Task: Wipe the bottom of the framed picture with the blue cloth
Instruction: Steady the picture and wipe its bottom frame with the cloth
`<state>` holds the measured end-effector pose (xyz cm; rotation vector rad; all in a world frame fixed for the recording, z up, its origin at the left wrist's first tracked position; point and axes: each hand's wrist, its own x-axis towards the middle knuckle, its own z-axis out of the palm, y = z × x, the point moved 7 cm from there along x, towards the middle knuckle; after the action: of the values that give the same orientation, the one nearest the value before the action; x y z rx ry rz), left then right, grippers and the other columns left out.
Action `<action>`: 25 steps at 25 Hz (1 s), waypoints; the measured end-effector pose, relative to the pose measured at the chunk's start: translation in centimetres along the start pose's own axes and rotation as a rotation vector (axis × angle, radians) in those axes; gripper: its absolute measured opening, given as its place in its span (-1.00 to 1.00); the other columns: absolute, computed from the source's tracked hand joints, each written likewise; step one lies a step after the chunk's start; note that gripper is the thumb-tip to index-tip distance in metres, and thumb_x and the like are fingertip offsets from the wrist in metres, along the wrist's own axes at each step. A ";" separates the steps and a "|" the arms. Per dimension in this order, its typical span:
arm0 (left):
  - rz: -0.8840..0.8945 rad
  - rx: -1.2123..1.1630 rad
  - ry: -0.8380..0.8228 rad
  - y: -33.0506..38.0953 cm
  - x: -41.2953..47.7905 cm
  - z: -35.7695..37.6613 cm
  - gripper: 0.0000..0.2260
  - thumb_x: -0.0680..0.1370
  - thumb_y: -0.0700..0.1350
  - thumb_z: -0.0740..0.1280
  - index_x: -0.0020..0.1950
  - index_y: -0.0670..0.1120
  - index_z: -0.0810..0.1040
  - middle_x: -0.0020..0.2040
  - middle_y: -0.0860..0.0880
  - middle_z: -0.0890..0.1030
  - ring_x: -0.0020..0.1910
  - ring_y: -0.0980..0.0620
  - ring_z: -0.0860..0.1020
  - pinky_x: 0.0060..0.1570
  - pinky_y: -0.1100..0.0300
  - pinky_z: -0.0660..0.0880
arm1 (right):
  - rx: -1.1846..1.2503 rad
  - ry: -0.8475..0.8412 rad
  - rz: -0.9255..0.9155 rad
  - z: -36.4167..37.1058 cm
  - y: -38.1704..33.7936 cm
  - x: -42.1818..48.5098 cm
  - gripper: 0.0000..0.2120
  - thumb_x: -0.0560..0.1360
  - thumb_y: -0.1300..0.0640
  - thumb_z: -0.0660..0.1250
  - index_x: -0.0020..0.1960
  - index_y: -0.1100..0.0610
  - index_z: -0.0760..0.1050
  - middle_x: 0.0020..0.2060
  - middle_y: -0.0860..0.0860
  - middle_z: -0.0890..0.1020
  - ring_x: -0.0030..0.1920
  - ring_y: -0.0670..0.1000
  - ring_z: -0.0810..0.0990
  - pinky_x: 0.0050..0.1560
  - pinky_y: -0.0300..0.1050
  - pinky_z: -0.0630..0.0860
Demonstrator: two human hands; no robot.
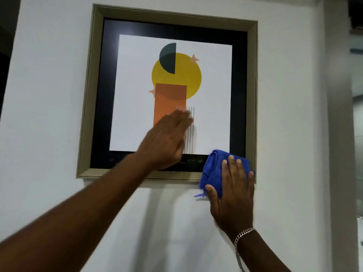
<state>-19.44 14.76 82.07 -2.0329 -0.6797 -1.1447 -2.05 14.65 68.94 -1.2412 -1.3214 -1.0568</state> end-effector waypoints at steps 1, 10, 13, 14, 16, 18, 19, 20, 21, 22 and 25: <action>0.053 0.122 -0.063 -0.9 0.7 1.0 -0.52 0.58 -0.12 0.18 0.50 -0.17 0.27 0.56 -0.17 0.25 0.55 -0.16 0.19 0.52 -0.08 0.18 | -0.005 0.011 0.014 -0.2 0.3 0.1 -0.31 0.58 -0.24 -0.03 0.48 0.26 0.23 0.48 0.18 0.29 0.51 0.19 0.20 0.49 0.25 0.09; 0.167 0.492 0.027 -3.6 3.1 3.0 -0.29 0.57 0.29 -0.09 0.58 -0.13 -0.02 0.62 -0.13 0.04 0.60 -0.10 -0.01 0.53 -0.20 0.04 | -0.070 0.059 -0.018 0.2 1.0 0.4 -0.38 0.61 -0.19 -0.03 0.45 0.24 0.29 0.45 0.19 0.35 0.49 0.21 0.26 0.51 0.22 0.03; 0.172 0.483 0.044 -3.6 3.0 2.9 -0.29 0.57 0.29 -0.07 0.58 -0.14 -0.03 0.62 -0.13 0.03 0.60 -0.09 -0.02 0.54 -0.19 0.03 | -0.058 0.134 0.102 0.3 0.7 1.7 -0.39 0.61 -0.18 -0.01 0.47 0.22 0.27 0.46 0.18 0.36 0.50 0.17 0.25 0.54 0.21 -0.04; 0.176 0.485 0.047 -3.7 3.0 3.0 -0.29 0.57 0.29 -0.07 0.58 -0.14 -0.03 0.62 -0.13 0.03 0.60 -0.09 -0.02 0.54 -0.19 0.02 | -0.038 0.151 0.097 0.7 0.0 1.6 -0.41 0.61 -0.17 -0.01 0.49 0.19 0.24 0.47 0.17 0.33 0.51 0.16 0.23 0.54 0.22 -0.05; 0.189 0.491 0.057 -3.6 3.0 3.1 -0.28 0.57 0.29 -0.08 0.58 -0.14 -0.03 0.62 -0.13 0.02 0.60 -0.09 -0.02 0.55 -0.19 0.01 | 0.006 0.156 -0.027 1.2 -0.8 0.6 -0.46 0.63 -0.14 -0.01 0.49 0.14 0.23 0.49 0.15 0.30 0.52 0.16 0.19 0.52 0.27 -0.02; 0.186 0.494 0.071 -3.7 2.9 3.1 -0.28 0.57 0.29 -0.09 0.58 -0.15 -0.04 0.62 -0.13 0.02 0.60 -0.09 -0.02 0.55 -0.18 0.00 | 0.033 0.162 -0.078 1.3 -0.4 0.1 -0.49 0.63 -0.12 -0.03 0.49 0.12 0.23 0.49 0.13 0.29 0.53 0.15 0.17 0.51 0.29 0.00; 0.183 0.490 0.078 -3.7 2.9 3.0 -0.28 0.57 0.29 -0.10 0.58 -0.15 -0.04 0.62 -0.14 0.02 0.60 -0.09 -0.03 0.55 -0.18 0.00 | 0.029 0.184 -0.021 1.3 0.1 0.6 -0.50 0.64 -0.10 -0.04 0.49 0.10 0.22 0.50 0.11 0.28 0.54 0.14 0.16 0.52 0.27 -0.02; 0.187 0.485 0.078 -3.7 3.0 3.0 -0.28 0.57 0.30 -0.10 0.58 -0.15 -0.05 0.62 -0.14 0.02 0.60 -0.09 -0.03 0.55 -0.18 0.00 | 0.021 0.210 0.060 1.2 0.2 1.3 -0.50 0.64 -0.09 -0.05 0.50 0.09 0.21 0.50 0.09 0.27 0.54 0.13 0.16 0.53 0.24 -0.04; 0.192 0.482 0.075 -3.7 3.1 3.1 -0.28 0.57 0.29 -0.10 0.58 -0.15 -0.06 0.62 -0.14 0.01 0.60 -0.09 -0.03 0.55 -0.18 0.00 | 0.023 0.227 0.112 1.2 -0.1 1.7 -0.51 0.64 -0.08 -0.05 0.50 0.08 0.22 0.50 0.08 0.28 0.54 0.12 0.16 0.53 0.22 -0.06; 0.194 0.480 0.076 -3.7 3.1 3.0 -0.28 0.57 0.29 -0.10 0.58 -0.15 -0.06 0.62 -0.14 0.02 0.60 -0.09 -0.04 0.55 -0.18 0.00 | 0.026 0.232 0.088 1.4 -0.9 1.7 -0.52 0.64 -0.07 -0.04 0.50 0.08 0.23 0.50 0.08 0.29 0.54 0.12 0.17 0.53 0.22 -0.05; 0.202 0.478 0.082 -3.7 3.0 3.0 -0.28 0.57 0.29 -0.08 0.58 -0.15 -0.05 0.62 -0.14 0.02 0.60 -0.10 -0.03 0.55 -0.18 0.01 | 0.029 0.201 -0.152 1.4 -1.3 0.1 -0.54 0.64 -0.06 0.01 0.47 0.11 0.29 0.47 0.10 0.35 0.52 0.13 0.22 0.49 0.27 0.08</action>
<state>-19.15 19.69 84.74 -1.5995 -0.6206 -0.8454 -3.48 15.94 68.86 -0.9967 -1.2854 -1.2321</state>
